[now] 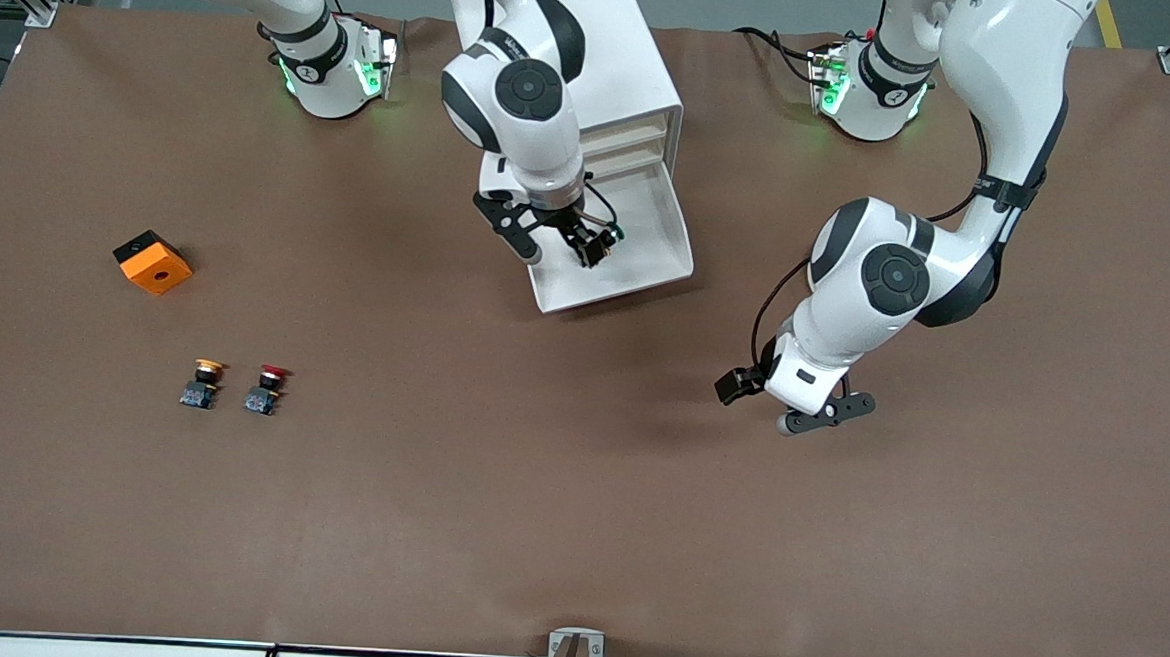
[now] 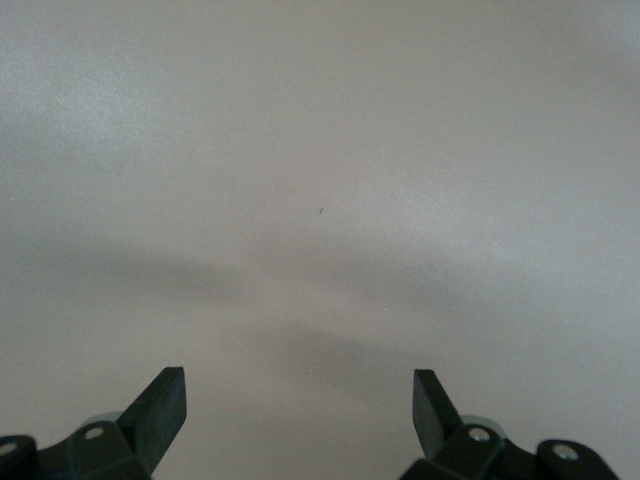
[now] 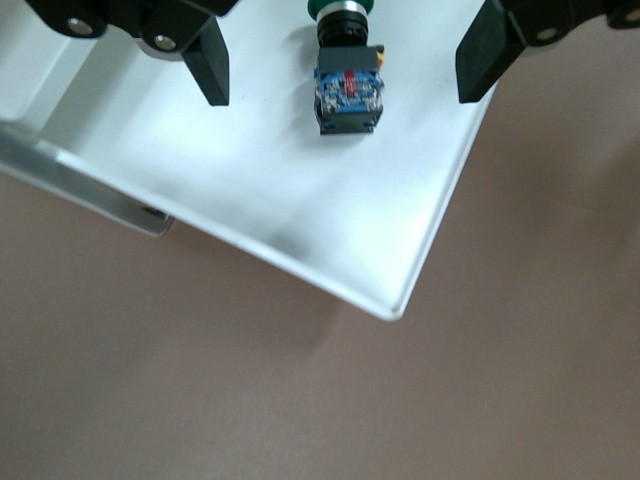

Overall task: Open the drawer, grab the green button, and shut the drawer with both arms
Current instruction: 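Lower the right gripper into the drawer and grasp the green button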

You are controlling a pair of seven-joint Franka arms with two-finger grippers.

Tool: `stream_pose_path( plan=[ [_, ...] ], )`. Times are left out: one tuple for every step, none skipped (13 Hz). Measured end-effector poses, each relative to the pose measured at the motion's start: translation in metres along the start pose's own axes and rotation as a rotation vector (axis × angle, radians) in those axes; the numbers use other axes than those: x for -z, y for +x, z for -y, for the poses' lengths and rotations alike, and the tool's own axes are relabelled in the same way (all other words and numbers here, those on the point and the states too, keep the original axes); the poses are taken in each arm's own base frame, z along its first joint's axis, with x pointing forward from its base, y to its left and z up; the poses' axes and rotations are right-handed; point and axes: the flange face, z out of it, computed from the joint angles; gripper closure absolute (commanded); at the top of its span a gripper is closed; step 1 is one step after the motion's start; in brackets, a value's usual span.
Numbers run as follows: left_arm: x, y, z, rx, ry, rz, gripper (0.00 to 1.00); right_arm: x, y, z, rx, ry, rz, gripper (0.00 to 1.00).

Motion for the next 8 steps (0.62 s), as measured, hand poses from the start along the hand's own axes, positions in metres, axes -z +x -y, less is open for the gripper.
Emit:
stream_pose_path(
  plan=[
    [-0.003, -0.001, 0.001, -0.006, 0.007, 0.002, 0.0, -0.006, -0.007, 0.001, 0.006, -0.006, 0.0, 0.0],
    [-0.006, -0.003, 0.001, -0.01, 0.013, 0.007, 0.0, -0.01, -0.012, 0.003, 0.002, -0.011, -0.001, 0.0],
    [-0.011, -0.005, 0.0, -0.013, 0.016, 0.013, 0.0, -0.016, -0.015, 0.005, -0.001, -0.016, -0.001, 0.0],
    [-0.014, -0.007, -0.001, -0.016, 0.019, 0.018, 0.0, -0.023, -0.018, 0.006, -0.003, -0.024, -0.003, 0.0],
    [-0.017, -0.008, -0.001, -0.017, 0.021, 0.022, 0.0, -0.031, -0.021, 0.007, 0.0, -0.034, -0.004, 0.0],
    [-0.019, -0.008, -0.001, -0.017, 0.023, 0.025, 0.0, -0.039, -0.025, 0.008, 0.004, -0.044, -0.005, 0.0],
    [-0.021, -0.008, 0.0, -0.016, 0.024, 0.026, 0.0, -0.047, -0.029, 0.009, 0.01, -0.052, -0.007, 0.0],
    [-0.021, -0.007, 0.001, -0.014, 0.024, 0.026, 0.0, -0.051, -0.033, 0.01, 0.013, -0.056, -0.007, 0.0]
  ],
)
